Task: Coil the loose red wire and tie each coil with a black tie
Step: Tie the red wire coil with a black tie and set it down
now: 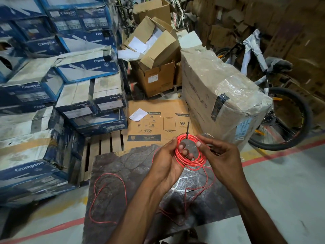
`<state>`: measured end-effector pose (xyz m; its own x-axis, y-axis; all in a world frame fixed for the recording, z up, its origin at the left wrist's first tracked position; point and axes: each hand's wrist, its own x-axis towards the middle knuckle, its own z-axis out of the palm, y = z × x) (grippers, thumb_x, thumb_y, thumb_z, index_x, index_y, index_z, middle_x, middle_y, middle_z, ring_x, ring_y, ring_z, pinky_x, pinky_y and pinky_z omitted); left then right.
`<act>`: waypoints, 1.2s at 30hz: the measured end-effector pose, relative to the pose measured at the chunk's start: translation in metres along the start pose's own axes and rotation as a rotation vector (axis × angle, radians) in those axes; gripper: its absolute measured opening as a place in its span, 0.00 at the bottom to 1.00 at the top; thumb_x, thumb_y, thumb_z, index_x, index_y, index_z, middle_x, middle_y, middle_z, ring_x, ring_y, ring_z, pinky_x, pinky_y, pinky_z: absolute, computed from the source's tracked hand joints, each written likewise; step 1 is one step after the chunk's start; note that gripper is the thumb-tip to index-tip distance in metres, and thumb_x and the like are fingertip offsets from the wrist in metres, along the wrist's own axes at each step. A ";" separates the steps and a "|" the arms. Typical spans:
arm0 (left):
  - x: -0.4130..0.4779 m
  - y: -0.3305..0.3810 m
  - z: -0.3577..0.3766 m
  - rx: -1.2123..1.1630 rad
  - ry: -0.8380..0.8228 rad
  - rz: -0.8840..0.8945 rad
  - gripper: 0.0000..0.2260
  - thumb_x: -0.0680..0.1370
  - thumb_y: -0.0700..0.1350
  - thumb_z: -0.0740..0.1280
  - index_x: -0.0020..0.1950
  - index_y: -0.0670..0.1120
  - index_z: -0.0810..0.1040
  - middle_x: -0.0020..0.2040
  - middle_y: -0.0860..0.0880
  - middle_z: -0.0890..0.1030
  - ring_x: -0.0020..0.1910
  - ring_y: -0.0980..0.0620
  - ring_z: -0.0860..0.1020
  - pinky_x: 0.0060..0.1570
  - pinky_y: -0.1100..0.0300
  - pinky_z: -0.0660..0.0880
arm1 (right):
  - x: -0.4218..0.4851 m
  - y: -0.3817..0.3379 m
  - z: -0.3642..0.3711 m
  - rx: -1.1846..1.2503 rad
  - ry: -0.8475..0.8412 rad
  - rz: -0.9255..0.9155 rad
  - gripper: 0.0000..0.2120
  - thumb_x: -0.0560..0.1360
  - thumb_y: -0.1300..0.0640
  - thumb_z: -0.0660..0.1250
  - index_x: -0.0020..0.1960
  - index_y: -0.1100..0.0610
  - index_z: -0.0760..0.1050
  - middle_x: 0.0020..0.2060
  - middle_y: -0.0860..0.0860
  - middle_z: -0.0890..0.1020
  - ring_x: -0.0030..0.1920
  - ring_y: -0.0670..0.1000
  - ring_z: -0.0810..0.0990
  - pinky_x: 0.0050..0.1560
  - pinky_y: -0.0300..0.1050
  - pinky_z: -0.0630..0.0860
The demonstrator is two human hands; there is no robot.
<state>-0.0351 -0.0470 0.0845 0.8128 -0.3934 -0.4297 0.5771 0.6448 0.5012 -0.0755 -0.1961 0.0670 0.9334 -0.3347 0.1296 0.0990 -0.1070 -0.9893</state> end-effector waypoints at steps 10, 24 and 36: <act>0.014 0.004 -0.020 0.535 0.012 0.087 0.10 0.81 0.44 0.68 0.61 0.44 0.83 0.51 0.46 0.87 0.47 0.52 0.85 0.50 0.56 0.82 | 0.014 0.020 -0.011 0.005 0.025 -0.088 0.11 0.75 0.62 0.75 0.56 0.52 0.86 0.48 0.47 0.89 0.51 0.46 0.87 0.52 0.39 0.82; 0.120 -0.044 0.011 0.725 0.042 0.152 0.08 0.79 0.39 0.71 0.57 0.42 0.86 0.40 0.49 0.84 0.38 0.56 0.83 0.44 0.56 0.83 | 0.085 0.078 -0.074 -0.063 0.127 0.008 0.09 0.76 0.64 0.74 0.55 0.56 0.85 0.41 0.37 0.88 0.44 0.38 0.86 0.46 0.32 0.80; 0.253 -0.117 -0.009 0.744 0.189 0.063 0.08 0.76 0.36 0.74 0.54 0.40 0.86 0.42 0.46 0.85 0.42 0.48 0.82 0.44 0.53 0.82 | 0.152 0.180 -0.119 -0.282 0.118 0.059 0.07 0.77 0.61 0.74 0.53 0.54 0.88 0.44 0.40 0.88 0.48 0.44 0.88 0.51 0.42 0.83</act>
<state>0.1023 -0.2159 -0.0895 0.8569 -0.2089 -0.4713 0.4865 0.0257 0.8733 0.0434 -0.3775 -0.0837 0.8865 -0.4526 0.0961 -0.0690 -0.3347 -0.9398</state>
